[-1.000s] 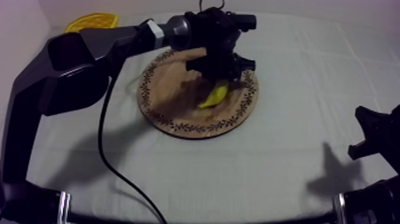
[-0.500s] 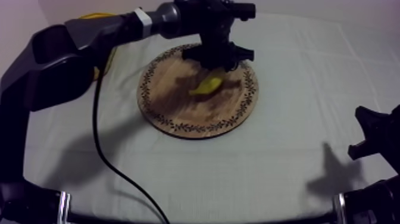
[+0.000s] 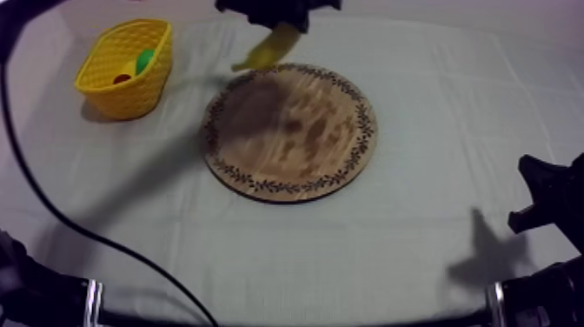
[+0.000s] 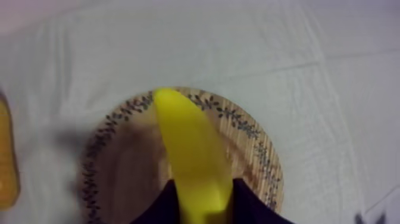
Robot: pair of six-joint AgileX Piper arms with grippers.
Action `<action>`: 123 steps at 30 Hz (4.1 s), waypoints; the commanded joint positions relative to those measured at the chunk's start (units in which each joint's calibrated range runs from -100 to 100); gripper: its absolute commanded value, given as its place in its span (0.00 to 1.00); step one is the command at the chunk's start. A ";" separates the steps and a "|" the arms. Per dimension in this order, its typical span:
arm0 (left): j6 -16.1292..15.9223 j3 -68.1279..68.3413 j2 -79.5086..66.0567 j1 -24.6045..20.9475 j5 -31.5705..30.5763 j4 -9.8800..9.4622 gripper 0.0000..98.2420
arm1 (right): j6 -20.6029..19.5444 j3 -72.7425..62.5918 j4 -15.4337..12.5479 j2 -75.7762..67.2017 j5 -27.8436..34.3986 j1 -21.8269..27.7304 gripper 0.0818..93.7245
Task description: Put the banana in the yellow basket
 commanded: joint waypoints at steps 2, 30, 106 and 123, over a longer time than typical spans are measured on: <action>-2.40 4.66 -11.04 -2.20 -0.45 0.30 0.18 | 0.01 -0.03 0.02 0.00 0.02 0.00 0.00; -11.66 8.80 -34.70 -22.84 -1.74 0.27 0.18 | -0.01 -0.03 0.02 0.00 0.02 0.00 0.00; -5.10 14.46 -10.55 -28.39 -13.03 -5.60 0.26 | 0.01 -0.03 0.02 0.00 0.02 0.00 0.00; -6.83 31.66 -47.49 -31.28 -22.51 -0.61 0.00 | 0.01 -0.03 0.02 0.00 0.02 0.00 0.00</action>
